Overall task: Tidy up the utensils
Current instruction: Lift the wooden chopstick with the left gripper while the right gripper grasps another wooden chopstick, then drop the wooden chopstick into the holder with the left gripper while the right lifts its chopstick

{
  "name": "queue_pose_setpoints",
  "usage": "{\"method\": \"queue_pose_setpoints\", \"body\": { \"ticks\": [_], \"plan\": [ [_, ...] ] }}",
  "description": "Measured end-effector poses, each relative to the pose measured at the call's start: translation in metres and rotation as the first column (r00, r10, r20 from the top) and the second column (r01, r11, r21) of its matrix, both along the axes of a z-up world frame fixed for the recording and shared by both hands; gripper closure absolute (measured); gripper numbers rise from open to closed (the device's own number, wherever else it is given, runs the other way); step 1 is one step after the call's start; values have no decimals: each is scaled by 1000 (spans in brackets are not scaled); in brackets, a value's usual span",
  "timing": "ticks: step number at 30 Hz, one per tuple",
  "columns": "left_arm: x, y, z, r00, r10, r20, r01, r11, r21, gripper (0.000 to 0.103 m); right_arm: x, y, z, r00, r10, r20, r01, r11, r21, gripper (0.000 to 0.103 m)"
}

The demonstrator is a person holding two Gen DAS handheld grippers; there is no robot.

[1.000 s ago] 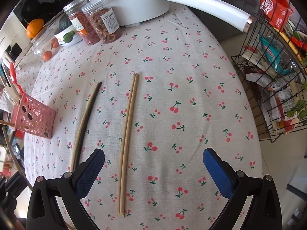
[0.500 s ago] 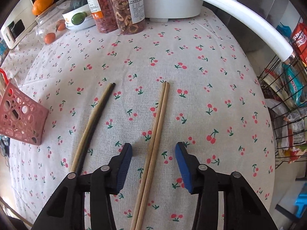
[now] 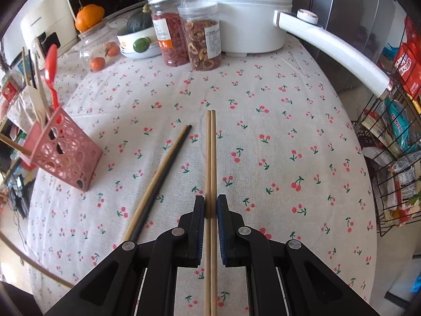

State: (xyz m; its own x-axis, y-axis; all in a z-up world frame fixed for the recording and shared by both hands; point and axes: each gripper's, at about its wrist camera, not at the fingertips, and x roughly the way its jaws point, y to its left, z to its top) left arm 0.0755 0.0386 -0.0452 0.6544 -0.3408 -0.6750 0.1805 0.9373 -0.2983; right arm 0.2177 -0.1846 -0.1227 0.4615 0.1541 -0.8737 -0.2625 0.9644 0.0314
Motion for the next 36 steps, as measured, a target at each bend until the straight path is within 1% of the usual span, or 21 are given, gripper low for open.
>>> {"method": "queue_pose_setpoints", "body": {
  "ticks": [4,8,10,13,15,17,20,22,24,28,31,36],
  "plan": [
    [-7,5,16,998,17,64,-16,1000,-13,96,-26,-2,38,994,17,108,-27,996,87,94],
    [-12,11,38,987,47,153,-42,998,-36,96,-46,3,75,975,18,220,-56,984,168,94],
    [-14,14,51,974,75,213,-69,997,-34,96,-54,6,93,959,17,282,-75,978,197,94],
    [-15,17,67,949,110,295,-110,994,-16,96,-62,12,116,923,10,384,-102,970,219,94],
    [-13,17,72,936,127,329,-129,992,-15,96,-66,16,128,897,2,441,-116,966,230,94],
    [-12,18,75,920,143,366,-151,988,-7,96,-69,19,135,878,-3,478,-126,963,237,94],
    [-9,16,78,889,163,428,-188,982,16,96,-69,23,140,871,-13,492,-132,957,260,94],
    [-8,17,78,867,175,467,-208,978,19,96,-68,27,140,868,-15,497,-134,955,264,94],
    [-4,17,78,851,184,491,-221,975,19,96,-68,30,140,862,-19,506,-135,954,267,94],
    [11,16,70,846,201,493,-250,968,36,96,-66,35,138,849,-30,528,-142,949,283,94],
    [21,14,60,844,213,493,-273,961,52,96,-63,40,138,846,-31,532,-149,945,292,94],
    [31,8,51,837,205,507,-285,955,84,96,-62,50,136,840,-22,542,-161,944,288,94]
  ]
}}
